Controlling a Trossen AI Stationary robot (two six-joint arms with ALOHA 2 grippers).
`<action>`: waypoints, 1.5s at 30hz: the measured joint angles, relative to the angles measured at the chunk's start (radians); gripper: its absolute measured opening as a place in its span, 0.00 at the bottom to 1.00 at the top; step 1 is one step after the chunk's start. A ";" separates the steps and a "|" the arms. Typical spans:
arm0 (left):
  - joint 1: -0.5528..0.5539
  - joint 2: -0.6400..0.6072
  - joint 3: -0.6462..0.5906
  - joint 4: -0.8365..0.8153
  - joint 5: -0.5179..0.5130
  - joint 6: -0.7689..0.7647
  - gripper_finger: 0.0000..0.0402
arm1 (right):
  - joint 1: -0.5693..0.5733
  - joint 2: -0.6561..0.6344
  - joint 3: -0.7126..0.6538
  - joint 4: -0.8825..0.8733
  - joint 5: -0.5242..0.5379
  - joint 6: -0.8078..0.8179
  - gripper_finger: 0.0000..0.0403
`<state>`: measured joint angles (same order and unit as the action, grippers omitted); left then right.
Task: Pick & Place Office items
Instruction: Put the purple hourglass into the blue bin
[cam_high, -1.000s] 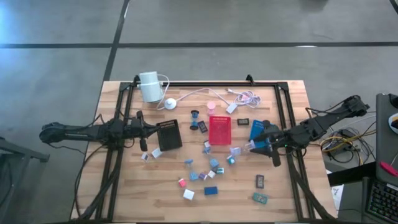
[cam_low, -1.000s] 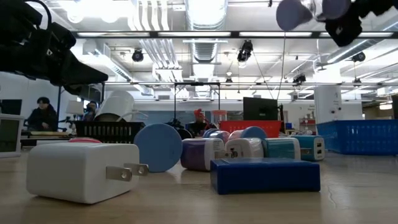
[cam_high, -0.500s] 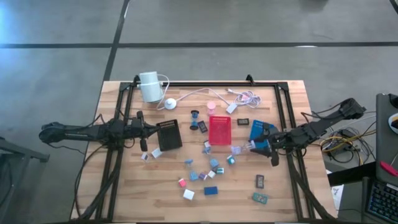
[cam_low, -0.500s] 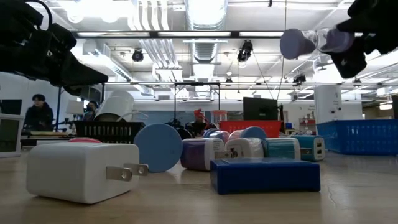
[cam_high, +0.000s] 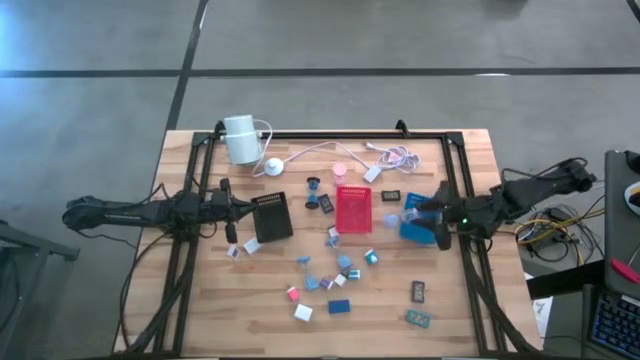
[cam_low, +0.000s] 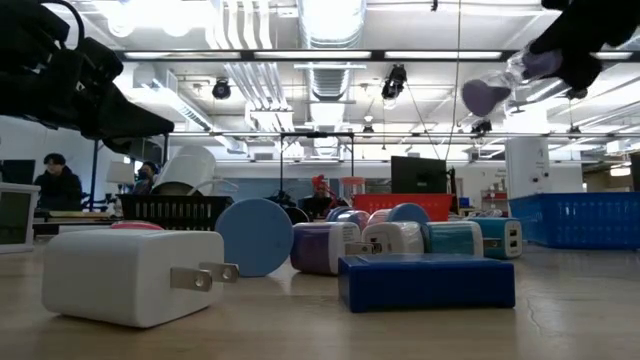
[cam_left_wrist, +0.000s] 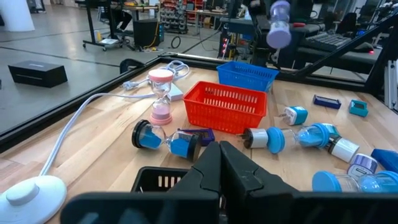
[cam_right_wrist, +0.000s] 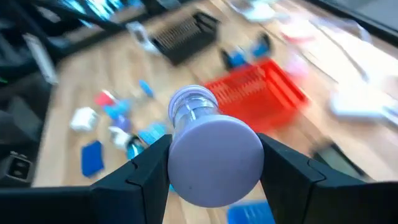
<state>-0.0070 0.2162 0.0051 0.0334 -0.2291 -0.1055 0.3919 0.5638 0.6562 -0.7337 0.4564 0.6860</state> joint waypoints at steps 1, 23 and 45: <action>0.000 0.002 0.000 0.000 0.000 0.000 0.01 | -0.004 0.032 0.056 -0.088 0.000 0.042 0.48; 0.000 0.004 0.000 0.002 -0.002 0.074 0.01 | -0.298 0.489 0.471 -0.756 -0.247 -0.018 0.48; 0.000 0.051 0.000 -0.002 0.001 0.091 0.01 | -0.631 0.666 0.305 -0.490 -0.379 -0.468 0.48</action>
<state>-0.0067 0.2674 0.0051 0.0315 -0.2283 -0.0143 -0.2388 1.2299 0.9608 -1.2240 0.0772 0.2181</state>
